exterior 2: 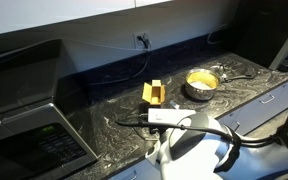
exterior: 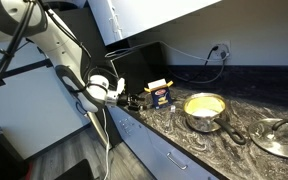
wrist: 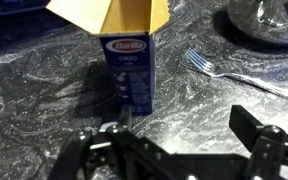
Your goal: Pour the contents in the box into the pot
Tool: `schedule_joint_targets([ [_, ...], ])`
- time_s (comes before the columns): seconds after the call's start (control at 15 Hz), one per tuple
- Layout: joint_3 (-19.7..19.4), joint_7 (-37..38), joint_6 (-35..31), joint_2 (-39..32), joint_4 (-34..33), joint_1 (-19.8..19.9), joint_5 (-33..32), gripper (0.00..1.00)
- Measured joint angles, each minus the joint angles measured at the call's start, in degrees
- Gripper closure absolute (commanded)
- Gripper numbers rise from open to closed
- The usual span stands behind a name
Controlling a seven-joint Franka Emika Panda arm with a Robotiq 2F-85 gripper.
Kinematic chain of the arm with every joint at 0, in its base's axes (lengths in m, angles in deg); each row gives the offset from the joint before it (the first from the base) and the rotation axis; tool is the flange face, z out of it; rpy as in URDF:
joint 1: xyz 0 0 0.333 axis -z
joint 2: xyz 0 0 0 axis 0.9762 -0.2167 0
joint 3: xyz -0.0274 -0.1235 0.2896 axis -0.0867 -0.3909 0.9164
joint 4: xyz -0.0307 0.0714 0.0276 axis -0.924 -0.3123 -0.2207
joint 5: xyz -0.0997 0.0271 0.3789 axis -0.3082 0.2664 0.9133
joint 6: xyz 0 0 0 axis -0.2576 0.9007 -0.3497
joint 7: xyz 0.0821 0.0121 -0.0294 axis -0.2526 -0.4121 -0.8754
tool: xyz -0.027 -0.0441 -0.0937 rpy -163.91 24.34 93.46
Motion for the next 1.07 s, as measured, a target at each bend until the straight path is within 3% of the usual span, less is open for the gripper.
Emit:
schedule_joint_targets([
  [0.47, -0.72, -0.83, -0.13, -5.76, -5.6, 0.16, -1.78, 0.0],
  [1.07, -1.62, -8.56, -2.3, -10.54, -12.63, 0.75, -2.41, 0.0],
])
